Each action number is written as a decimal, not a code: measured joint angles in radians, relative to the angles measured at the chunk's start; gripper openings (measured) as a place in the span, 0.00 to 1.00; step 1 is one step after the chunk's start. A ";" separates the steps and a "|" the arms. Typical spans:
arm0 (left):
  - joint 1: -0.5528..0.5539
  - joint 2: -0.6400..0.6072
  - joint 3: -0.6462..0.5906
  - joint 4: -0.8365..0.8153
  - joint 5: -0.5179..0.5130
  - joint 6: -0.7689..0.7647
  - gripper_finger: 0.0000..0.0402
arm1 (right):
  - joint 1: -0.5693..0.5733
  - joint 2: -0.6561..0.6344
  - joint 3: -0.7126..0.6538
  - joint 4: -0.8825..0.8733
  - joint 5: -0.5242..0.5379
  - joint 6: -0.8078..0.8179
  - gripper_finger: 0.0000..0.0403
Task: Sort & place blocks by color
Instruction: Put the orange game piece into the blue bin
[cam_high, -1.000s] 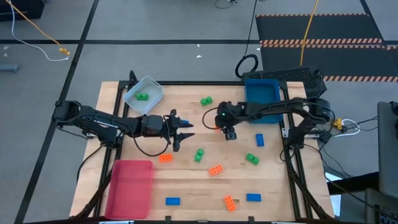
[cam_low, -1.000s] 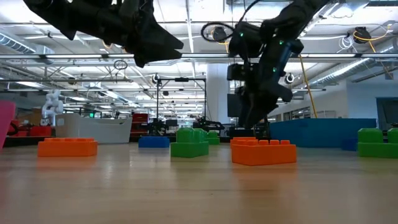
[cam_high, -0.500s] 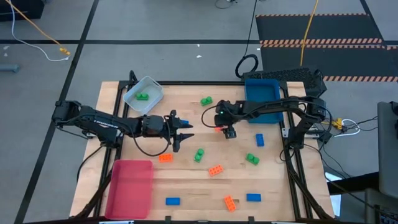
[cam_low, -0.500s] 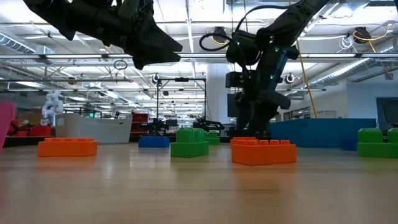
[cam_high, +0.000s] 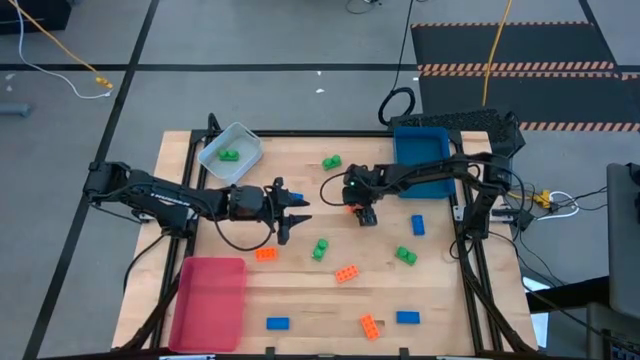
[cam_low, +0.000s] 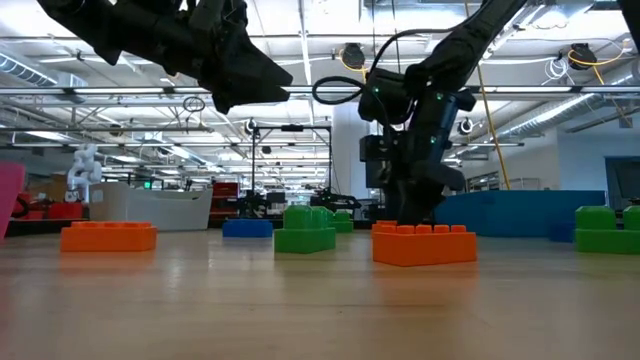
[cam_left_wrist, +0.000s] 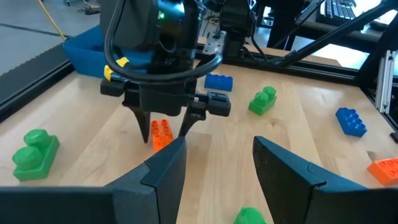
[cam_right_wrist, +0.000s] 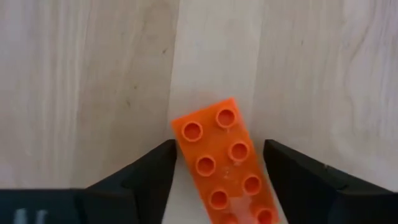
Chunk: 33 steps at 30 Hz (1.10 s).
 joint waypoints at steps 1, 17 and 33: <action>0.000 0.000 0.000 -0.004 0.000 -0.002 0.46 | 0.001 -0.004 -0.001 -0.008 0.001 0.010 0.54; -0.019 0.000 0.000 -0.020 -0.007 -0.026 0.46 | 0.001 -0.190 -0.004 -0.123 0.208 0.067 0.33; -0.019 0.000 0.000 0.012 -0.029 -0.034 0.46 | -0.350 -0.533 -0.004 -0.495 0.218 0.300 0.33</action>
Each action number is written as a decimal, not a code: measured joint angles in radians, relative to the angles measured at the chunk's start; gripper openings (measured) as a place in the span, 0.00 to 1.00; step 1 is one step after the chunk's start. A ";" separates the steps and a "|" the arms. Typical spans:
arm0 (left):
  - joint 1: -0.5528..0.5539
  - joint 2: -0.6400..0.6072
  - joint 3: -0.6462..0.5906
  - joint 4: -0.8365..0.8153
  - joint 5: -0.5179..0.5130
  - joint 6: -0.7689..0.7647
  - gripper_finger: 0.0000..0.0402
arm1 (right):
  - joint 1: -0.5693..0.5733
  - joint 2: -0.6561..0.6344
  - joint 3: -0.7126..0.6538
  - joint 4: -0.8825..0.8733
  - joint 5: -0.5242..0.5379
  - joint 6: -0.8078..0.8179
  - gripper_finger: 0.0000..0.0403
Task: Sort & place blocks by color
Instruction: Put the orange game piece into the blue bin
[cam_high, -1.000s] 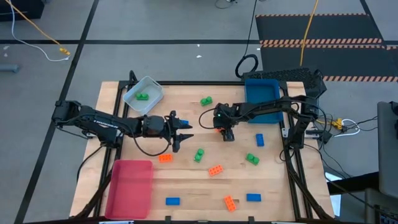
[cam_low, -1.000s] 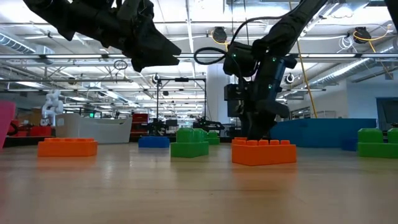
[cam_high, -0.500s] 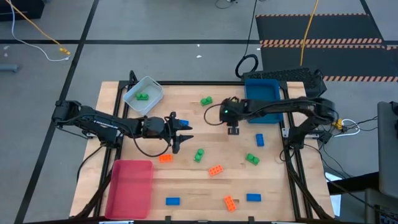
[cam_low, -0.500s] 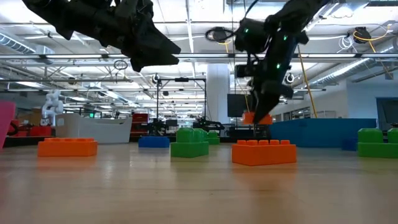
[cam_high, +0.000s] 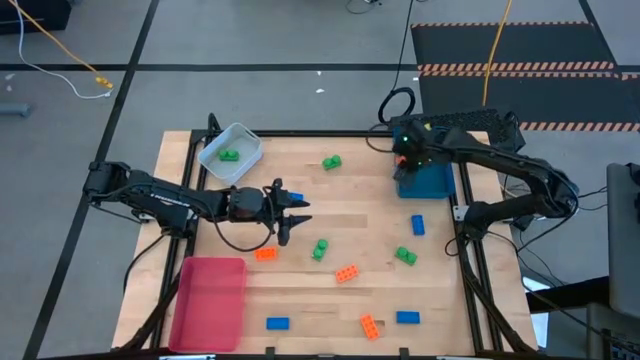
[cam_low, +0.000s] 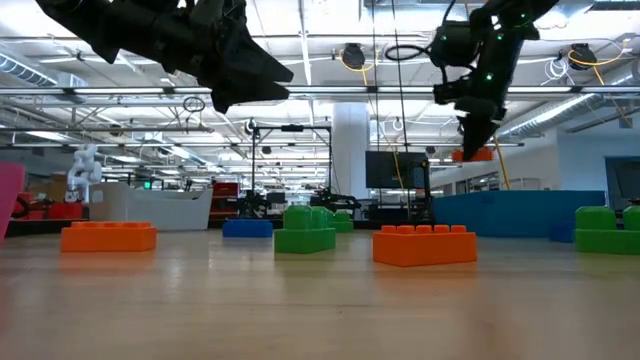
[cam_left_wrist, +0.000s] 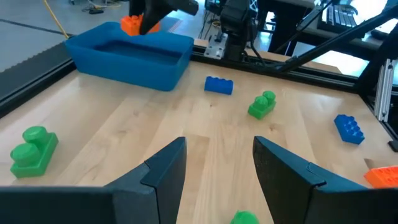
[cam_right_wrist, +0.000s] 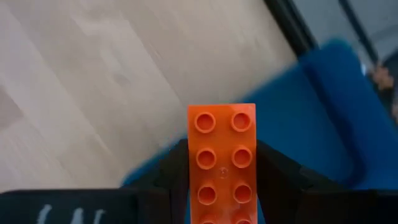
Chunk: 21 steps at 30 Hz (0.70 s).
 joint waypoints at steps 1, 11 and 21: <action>0.000 0.000 0.000 0.002 0.000 0.001 0.46 | -0.019 0.000 -0.001 -0.018 0.000 0.006 0.33; -0.008 0.000 0.000 0.002 0.000 0.000 0.46 | -0.143 0.000 -0.143 -0.015 -0.003 0.059 0.33; -0.022 0.000 0.000 0.002 0.000 -0.001 0.46 | -0.160 0.000 -0.204 0.049 -0.007 0.092 0.33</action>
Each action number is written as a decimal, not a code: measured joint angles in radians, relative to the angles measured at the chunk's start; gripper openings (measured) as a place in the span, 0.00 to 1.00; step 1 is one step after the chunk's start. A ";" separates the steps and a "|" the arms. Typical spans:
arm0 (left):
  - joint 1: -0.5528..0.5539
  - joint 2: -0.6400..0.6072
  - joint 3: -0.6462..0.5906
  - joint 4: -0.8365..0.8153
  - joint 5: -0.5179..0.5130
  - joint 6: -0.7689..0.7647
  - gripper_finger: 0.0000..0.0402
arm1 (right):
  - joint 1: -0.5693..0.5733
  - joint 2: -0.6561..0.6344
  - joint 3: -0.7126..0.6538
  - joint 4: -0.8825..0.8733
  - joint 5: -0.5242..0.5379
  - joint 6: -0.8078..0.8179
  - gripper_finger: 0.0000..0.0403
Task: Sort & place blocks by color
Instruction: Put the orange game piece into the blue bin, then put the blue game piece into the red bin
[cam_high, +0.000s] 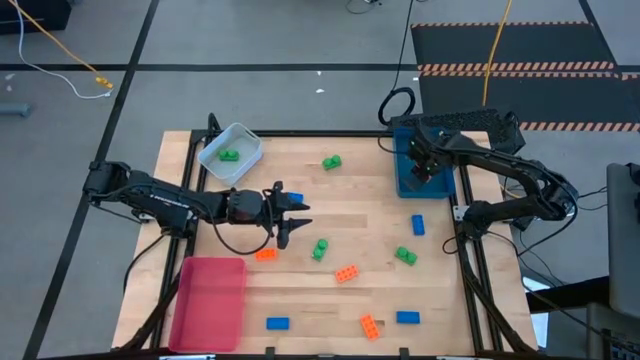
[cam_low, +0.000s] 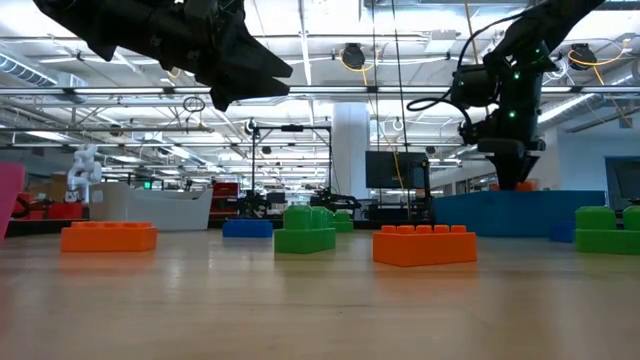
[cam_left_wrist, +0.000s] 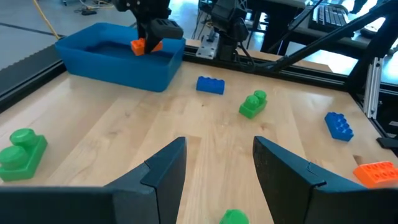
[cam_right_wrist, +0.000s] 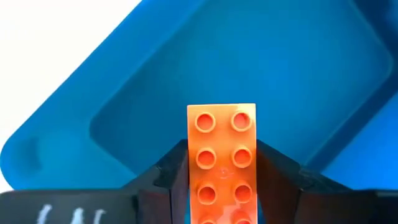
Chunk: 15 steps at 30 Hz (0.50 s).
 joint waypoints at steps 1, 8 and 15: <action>0.000 0.000 0.000 0.000 0.000 0.000 0.46 | 0.000 0.000 0.000 0.007 0.002 0.003 0.34; 0.001 0.000 0.000 0.000 0.000 -0.002 0.46 | 0.000 0.000 0.000 0.047 0.054 0.021 0.80; 0.000 0.000 0.000 -0.007 0.000 -0.004 0.46 | 0.000 -0.008 0.000 0.052 0.055 0.022 0.90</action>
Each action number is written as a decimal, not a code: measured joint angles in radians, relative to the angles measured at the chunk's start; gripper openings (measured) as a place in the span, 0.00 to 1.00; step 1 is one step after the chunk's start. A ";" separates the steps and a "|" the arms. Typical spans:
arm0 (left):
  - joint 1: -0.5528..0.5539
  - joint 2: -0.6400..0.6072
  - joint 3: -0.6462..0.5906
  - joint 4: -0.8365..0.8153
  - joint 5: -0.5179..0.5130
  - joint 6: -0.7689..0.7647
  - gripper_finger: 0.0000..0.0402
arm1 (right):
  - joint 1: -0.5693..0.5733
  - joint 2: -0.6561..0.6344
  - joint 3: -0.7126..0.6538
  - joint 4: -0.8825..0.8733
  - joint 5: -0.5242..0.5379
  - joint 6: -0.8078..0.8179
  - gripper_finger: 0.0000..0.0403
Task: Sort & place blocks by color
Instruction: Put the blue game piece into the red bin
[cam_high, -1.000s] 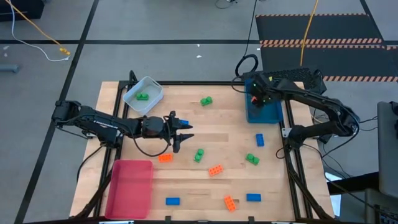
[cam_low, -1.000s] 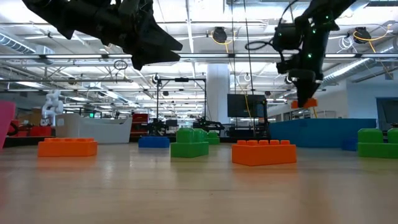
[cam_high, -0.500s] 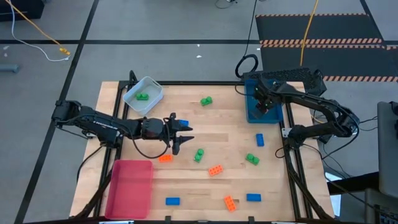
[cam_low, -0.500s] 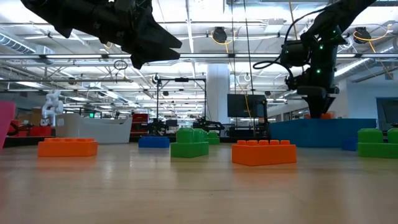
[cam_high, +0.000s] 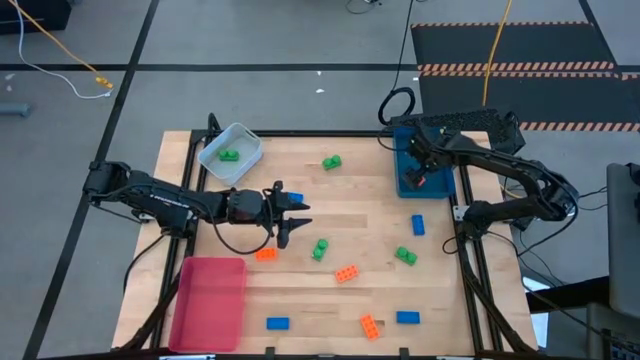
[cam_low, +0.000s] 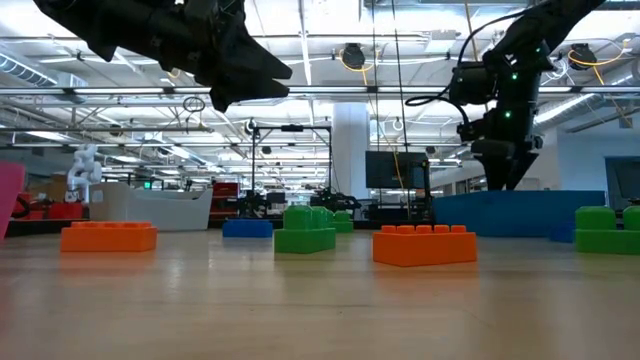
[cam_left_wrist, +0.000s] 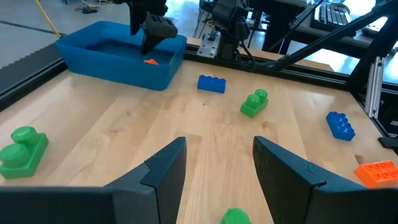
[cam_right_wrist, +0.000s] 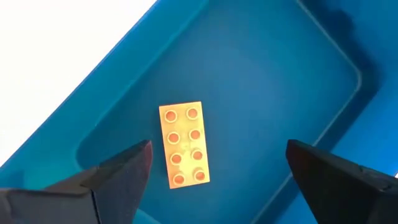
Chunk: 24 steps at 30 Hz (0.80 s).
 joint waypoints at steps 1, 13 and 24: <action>0.000 0.000 0.000 -0.001 0.000 -0.001 0.46 | 0.000 -0.008 0.000 0.003 0.000 0.000 0.90; 0.024 0.000 0.000 -0.158 -0.186 -0.119 0.46 | 0.127 -0.272 -0.030 0.331 -0.091 0.064 0.84; 0.101 0.000 0.080 -0.272 -0.107 -0.140 0.46 | 0.266 -0.301 -0.244 0.891 -0.240 0.077 0.84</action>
